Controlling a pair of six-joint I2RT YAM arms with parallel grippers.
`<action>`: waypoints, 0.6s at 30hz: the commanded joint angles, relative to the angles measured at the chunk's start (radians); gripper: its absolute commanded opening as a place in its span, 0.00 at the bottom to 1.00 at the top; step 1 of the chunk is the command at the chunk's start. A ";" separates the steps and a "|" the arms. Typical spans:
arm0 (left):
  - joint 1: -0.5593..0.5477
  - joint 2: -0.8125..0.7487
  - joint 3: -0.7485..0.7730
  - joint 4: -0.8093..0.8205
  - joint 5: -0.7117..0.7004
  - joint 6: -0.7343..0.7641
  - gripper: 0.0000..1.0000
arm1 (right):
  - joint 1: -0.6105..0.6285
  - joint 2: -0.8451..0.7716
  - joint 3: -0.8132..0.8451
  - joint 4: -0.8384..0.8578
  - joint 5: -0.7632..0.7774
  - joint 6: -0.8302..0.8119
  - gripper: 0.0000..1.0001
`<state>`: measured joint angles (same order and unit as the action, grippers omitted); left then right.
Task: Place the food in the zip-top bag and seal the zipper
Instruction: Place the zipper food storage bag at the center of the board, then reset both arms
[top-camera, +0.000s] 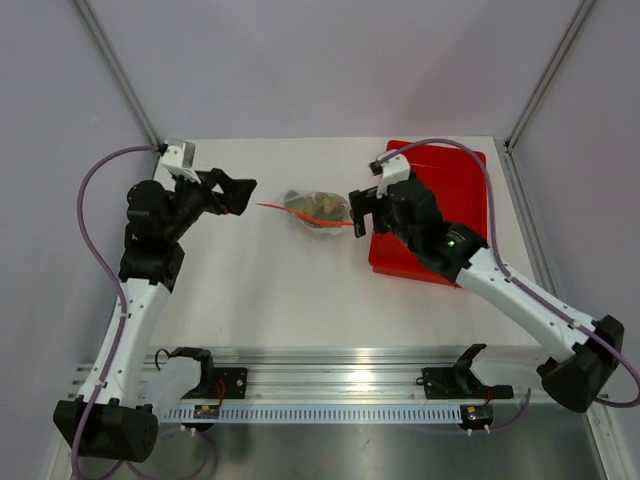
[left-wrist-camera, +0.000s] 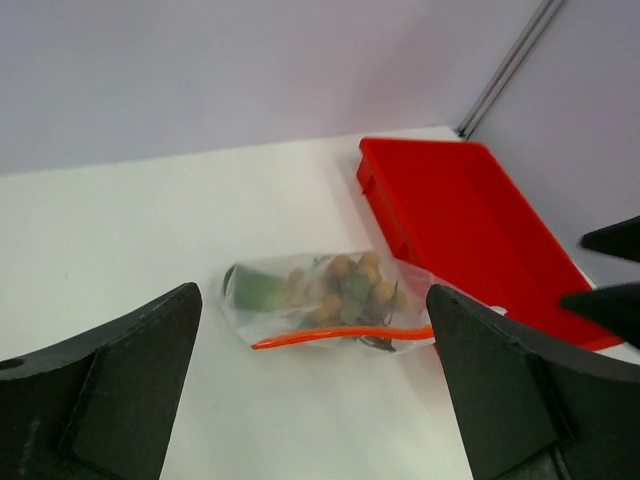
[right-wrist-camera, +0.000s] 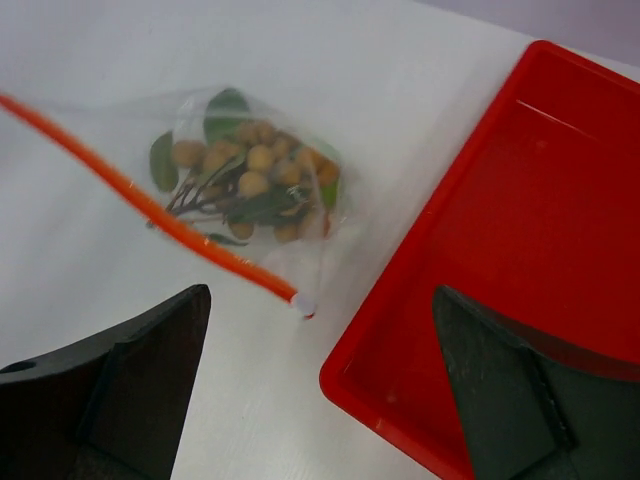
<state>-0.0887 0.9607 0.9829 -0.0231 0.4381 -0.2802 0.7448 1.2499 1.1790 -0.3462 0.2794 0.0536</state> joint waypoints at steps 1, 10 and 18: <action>-0.003 -0.069 -0.062 -0.202 -0.113 -0.052 0.99 | -0.005 -0.125 -0.064 -0.031 0.254 0.173 0.99; -0.013 -0.177 -0.154 -0.466 -0.257 -0.137 0.99 | -0.039 -0.251 -0.124 -0.400 0.474 0.607 0.99; -0.013 -0.249 -0.198 -0.552 -0.406 -0.044 0.99 | -0.039 -0.198 -0.150 -0.688 0.500 0.830 0.99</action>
<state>-0.0975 0.7200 0.7803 -0.5499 0.1268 -0.3714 0.7086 1.0344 1.0374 -0.8997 0.7063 0.7387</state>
